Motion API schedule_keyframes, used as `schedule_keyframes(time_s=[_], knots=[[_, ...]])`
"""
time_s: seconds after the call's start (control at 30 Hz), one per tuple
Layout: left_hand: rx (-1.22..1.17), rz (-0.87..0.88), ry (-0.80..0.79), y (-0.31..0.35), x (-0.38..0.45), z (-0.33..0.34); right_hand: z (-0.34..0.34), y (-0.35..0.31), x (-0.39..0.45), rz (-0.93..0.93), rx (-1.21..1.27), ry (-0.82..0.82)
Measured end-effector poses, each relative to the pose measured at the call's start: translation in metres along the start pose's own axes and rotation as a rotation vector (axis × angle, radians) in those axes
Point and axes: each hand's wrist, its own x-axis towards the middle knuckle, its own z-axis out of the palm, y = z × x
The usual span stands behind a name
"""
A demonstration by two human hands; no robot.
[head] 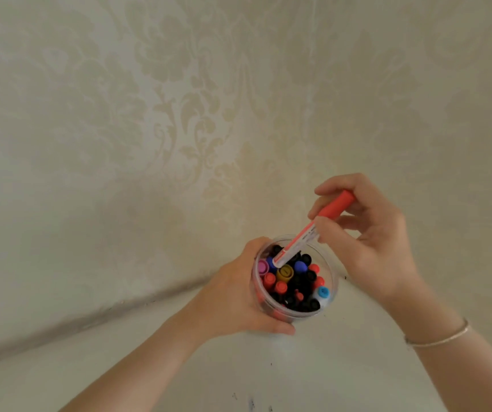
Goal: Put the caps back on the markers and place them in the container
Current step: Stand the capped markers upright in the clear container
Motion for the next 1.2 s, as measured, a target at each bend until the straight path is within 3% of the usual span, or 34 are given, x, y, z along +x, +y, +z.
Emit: schedule_keyframes(time_s=[0.1,0.4,0.57,0.73,0.87,1.0,1.03,1.13,1.2], knots=[[0.119,0.034,0.0,-0.003,-0.004,0.002,0.001,0.002,-0.008,-0.082,-0.05,-0.003],[0.155,0.002,0.051,-0.013,-0.001,0.003,0.012,0.014,-0.024,-0.409,-0.228,0.013],[0.144,-0.01,0.064,-0.014,0.001,-0.002,0.018,0.017,-0.022,-0.519,-0.268,-0.157],[0.142,-0.003,0.056,-0.015,0.001,-0.005,0.014,0.011,-0.008,-0.338,-0.296,-0.22],[0.225,0.05,-0.046,-0.007,0.002,0.0,0.02,0.017,-0.009,-0.42,-0.569,-0.363],[0.248,0.052,-0.052,-0.008,0.006,0.002,0.02,0.023,-0.018,-0.32,-0.662,-0.369],[0.248,0.04,-0.051,-0.009,0.007,0.002,0.019,0.022,-0.02,-0.234,-0.606,-0.374],[0.217,0.017,-0.04,-0.011,0.008,0.001,0.014,0.012,-0.017,0.157,-0.063,-0.333],[0.196,0.018,-0.027,-0.013,0.008,0.0,0.009,0.011,-0.01,0.268,0.033,-0.325]])
